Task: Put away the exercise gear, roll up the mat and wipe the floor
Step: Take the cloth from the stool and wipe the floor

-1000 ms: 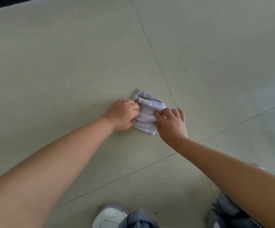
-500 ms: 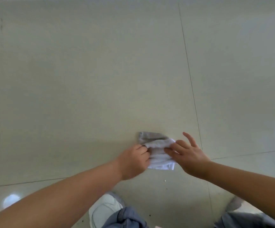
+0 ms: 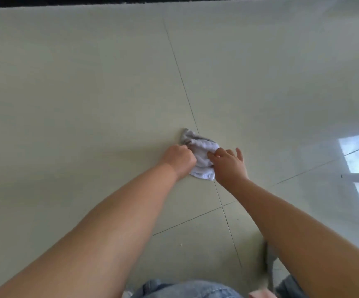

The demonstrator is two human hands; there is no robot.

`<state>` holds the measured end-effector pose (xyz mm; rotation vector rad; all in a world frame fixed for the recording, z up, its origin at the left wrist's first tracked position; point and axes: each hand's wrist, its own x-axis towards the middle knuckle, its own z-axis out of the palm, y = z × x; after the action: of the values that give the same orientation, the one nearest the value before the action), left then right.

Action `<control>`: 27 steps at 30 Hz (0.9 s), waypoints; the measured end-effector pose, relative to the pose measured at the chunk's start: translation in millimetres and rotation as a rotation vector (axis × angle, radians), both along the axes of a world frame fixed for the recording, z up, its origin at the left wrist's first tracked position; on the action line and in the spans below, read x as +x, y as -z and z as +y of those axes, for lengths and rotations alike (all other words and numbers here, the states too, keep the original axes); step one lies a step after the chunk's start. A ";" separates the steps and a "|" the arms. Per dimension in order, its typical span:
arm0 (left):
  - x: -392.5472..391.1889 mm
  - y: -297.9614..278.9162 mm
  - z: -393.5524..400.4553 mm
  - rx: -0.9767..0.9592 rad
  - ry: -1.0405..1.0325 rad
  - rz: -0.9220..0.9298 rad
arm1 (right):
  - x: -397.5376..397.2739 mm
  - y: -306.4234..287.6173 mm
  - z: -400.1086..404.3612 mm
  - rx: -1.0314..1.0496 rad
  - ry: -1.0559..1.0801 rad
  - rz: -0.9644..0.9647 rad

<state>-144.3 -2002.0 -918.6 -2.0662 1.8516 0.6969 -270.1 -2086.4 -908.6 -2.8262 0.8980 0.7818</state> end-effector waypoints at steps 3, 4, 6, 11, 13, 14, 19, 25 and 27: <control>3.8 9.9 4.7 -0.192 0.093 0.009 | -6.5 3.2 -5.1 0.012 -0.025 0.008; 8.9 10.2 5.1 -0.252 0.109 -0.006 | -7.7 2.8 -8.8 0.022 -0.069 0.014; 12.5 17.4 -1.7 -0.327 0.056 -0.006 | -0.7 7.6 -26.0 -0.043 -0.214 -0.100; 32.0 10.9 -54.7 -0.354 -0.146 -0.141 | 54.2 7.2 -96.5 0.023 -0.152 -0.079; 46.7 1.8 -72.2 -0.314 -0.254 -0.176 | 77.9 6.6 -121.4 -0.002 -0.274 -0.079; 52.3 0.1 -80.1 -0.215 -0.292 -0.176 | 88.0 8.8 -132.7 -0.026 -0.337 -0.097; 74.8 4.1 -121.3 -0.001 -0.463 -0.247 | 133.2 14.0 -185.0 -0.036 -0.463 -0.174; 33.3 1.0 -166.7 -0.070 -0.482 -0.179 | 88.0 29.3 -231.6 -0.052 -0.534 -0.442; 6.6 3.3 -155.2 -0.210 -0.274 -0.146 | 43.3 36.8 -227.8 -0.061 -0.566 -0.582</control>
<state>-137.7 -2157.2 -921.9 -2.4634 1.6409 0.4109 -226.8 -2314.2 -945.4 -3.1013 0.0385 -0.0774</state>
